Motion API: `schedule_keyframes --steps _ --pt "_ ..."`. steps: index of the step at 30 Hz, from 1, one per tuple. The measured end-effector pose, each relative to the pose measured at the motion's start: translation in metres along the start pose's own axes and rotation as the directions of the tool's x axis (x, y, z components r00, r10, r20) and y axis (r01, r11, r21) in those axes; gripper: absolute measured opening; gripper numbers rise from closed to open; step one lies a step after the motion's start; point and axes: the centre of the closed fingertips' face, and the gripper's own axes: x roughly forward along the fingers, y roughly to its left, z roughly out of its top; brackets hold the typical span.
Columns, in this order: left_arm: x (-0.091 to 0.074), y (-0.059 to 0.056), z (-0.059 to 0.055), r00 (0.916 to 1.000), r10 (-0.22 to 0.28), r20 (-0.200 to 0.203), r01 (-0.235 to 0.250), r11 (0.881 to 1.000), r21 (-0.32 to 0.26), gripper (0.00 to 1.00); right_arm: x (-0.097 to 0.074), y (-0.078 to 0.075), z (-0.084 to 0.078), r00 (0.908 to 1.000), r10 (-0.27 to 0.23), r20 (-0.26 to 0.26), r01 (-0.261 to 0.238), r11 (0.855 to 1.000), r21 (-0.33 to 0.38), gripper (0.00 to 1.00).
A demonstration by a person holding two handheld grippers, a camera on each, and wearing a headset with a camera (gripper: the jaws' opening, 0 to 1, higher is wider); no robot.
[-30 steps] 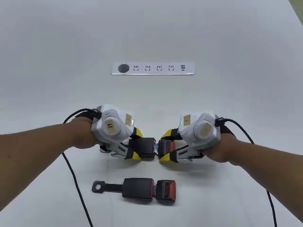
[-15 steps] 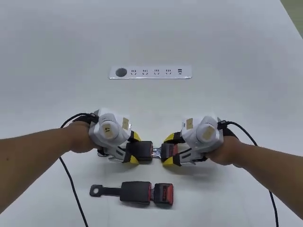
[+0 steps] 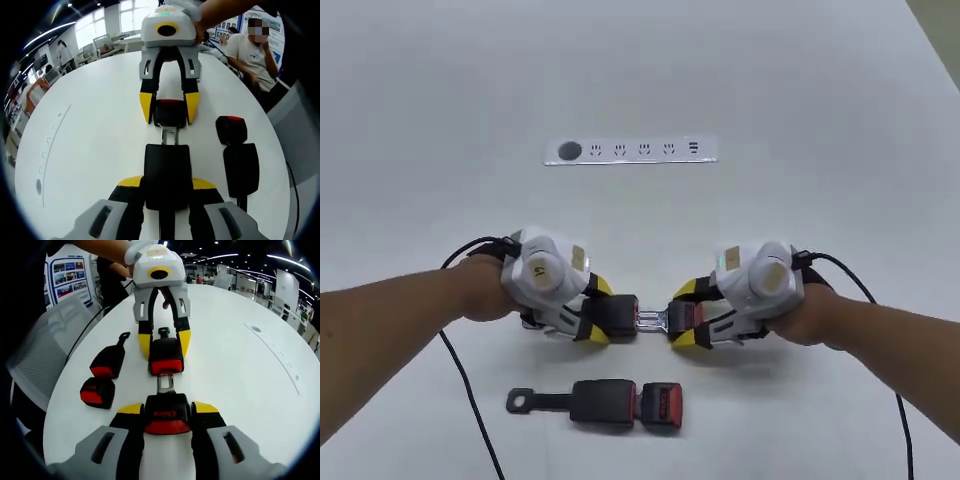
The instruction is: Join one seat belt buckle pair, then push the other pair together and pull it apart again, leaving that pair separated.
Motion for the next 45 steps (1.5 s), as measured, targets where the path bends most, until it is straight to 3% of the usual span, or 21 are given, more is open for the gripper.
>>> schedule_keyframes --steps 9,33,45 --pt "0.000 0.000 0.000 1.0000 0.000 0.001 0.000 1.000 -0.002 0.35 -0.022 0.003 -0.015 0.9999 -0.002 -0.011 0.002 1.000 0.006 0.34" --pt "0.000 0.001 0.000 1.0000 0.002 -0.003 -0.002 1.000 -0.005 0.35 -0.051 -0.005 -0.053 0.9987 -0.036 -0.035 0.036 0.999 0.018 0.34" --pt "0.000 0.001 0.000 1.0000 0.004 -0.006 -0.004 1.000 -0.006 0.35 -0.069 0.002 -0.062 0.9985 -0.043 -0.034 0.044 0.998 0.036 0.35"
